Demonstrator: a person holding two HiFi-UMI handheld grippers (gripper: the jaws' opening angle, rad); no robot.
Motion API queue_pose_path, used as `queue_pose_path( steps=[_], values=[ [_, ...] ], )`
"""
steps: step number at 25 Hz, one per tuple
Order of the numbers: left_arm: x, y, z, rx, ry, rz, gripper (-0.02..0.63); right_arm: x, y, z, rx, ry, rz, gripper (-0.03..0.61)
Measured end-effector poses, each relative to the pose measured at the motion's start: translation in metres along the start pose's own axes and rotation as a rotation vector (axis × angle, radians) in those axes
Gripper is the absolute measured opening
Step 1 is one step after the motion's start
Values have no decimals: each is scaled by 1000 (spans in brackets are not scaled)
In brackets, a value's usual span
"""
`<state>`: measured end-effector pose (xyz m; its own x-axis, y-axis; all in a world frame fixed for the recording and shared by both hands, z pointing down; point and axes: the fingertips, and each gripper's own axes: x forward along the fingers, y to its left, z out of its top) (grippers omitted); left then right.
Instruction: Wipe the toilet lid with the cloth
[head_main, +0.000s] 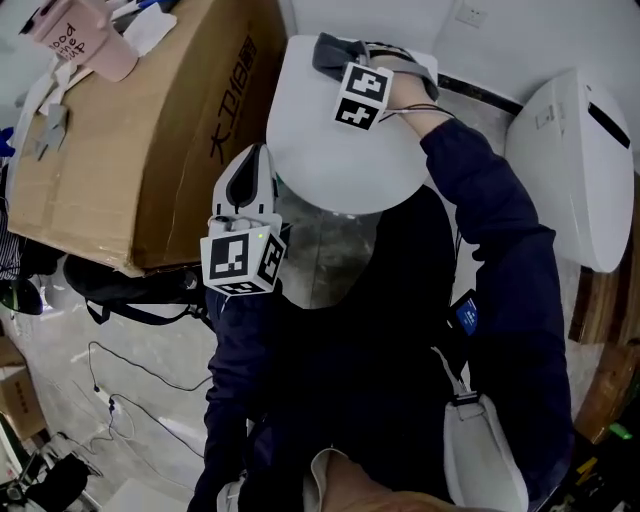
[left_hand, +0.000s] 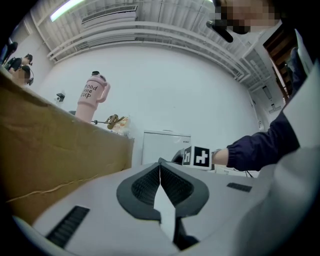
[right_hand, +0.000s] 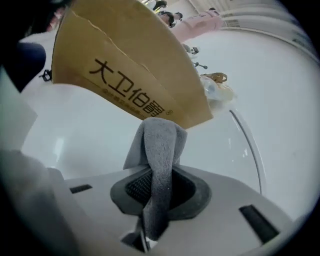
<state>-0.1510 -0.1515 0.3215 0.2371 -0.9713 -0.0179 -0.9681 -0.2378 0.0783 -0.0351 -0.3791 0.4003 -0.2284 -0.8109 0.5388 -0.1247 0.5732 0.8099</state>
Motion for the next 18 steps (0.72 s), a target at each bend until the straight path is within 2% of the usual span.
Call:
queue_pose_path(
  steps=[2,5,9,11,15,18],
  values=[
    [-4,2,-4,-1,10,14,17,29,-16,-3,-43,21,-74,67],
    [-13,9,-9,-13,31,44,17,66,-27,-7,-44,50,-166,67],
    [-21,16,-16,-13,49,92,17,96,-30,-11,-77,77,-240,67],
    [-23,17,-18,-16,49,103,17,109,-33,-13,-101,98,-238,67],
    [-29,18,-19,-14,45,107,17,128,-24,-17,-133,153,-173,67],
    [-30,23,-18,-6,40,118,17,127,-20,-17,-103,159,-131,67]
  ],
)
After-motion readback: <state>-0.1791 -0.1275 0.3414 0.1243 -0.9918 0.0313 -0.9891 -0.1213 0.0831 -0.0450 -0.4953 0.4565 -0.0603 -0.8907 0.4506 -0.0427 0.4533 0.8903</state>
